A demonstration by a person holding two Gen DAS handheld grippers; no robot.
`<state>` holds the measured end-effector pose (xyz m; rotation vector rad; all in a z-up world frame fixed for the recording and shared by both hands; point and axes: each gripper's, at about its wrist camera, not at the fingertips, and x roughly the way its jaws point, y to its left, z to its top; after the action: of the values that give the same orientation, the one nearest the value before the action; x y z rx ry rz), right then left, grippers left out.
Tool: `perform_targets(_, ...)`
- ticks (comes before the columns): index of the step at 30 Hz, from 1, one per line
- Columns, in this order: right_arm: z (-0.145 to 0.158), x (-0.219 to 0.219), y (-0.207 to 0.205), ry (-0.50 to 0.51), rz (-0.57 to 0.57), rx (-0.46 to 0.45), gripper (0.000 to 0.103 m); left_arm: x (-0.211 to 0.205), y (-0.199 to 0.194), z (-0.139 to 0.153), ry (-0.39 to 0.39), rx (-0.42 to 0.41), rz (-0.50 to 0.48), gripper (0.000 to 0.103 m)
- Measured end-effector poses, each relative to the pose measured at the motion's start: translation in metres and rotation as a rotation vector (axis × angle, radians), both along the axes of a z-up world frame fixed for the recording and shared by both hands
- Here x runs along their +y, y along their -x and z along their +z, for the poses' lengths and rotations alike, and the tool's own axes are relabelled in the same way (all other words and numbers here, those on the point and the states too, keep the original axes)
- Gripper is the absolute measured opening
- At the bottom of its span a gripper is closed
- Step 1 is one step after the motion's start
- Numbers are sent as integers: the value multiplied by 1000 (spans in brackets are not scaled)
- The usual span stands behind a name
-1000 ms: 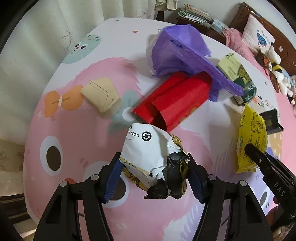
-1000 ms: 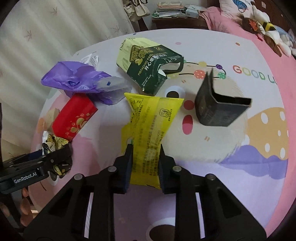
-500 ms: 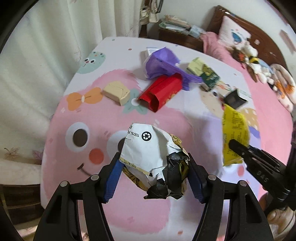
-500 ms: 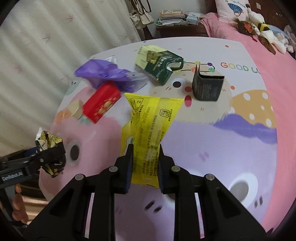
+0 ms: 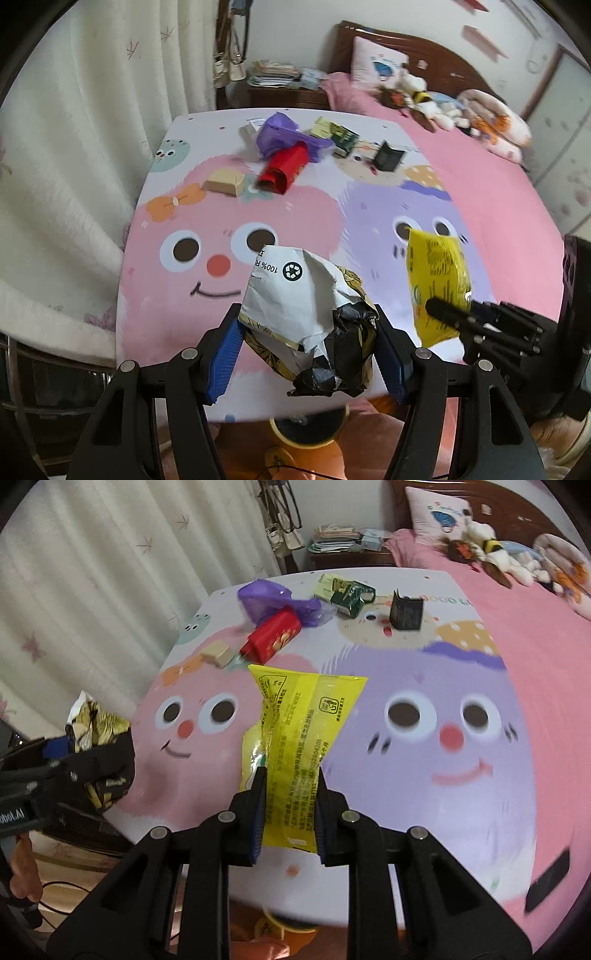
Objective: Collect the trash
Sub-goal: 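Lower both tools over the bin and open them to drop the items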
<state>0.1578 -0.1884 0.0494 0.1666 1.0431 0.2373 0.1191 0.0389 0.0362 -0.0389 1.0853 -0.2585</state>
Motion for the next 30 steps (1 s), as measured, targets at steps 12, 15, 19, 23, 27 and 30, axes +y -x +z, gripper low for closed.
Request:
perform_targets(12,6,40,152,47,-77,34,19,12,112,-31,17,67,-182,66)
perform_targets(15,3,41,176,69,-70,53,19,10,134,-49,13,113,-197,66)
perform_targets(19,-9,35,197,67,-75,94,19,4,154,-70,3,158,-189,66)
perform_targets(23,-42,29,207,42,-77,163,19,-3,166,-99,-13,203,-170,66)
perform_targets(27,-89,24,208,19,-75,235,19,-14,172,-151,-29,255,-161,66)
perform_targets(30,-141,21,213,12,-81,303,19,-23,177,-200,-47,294,-144,66)
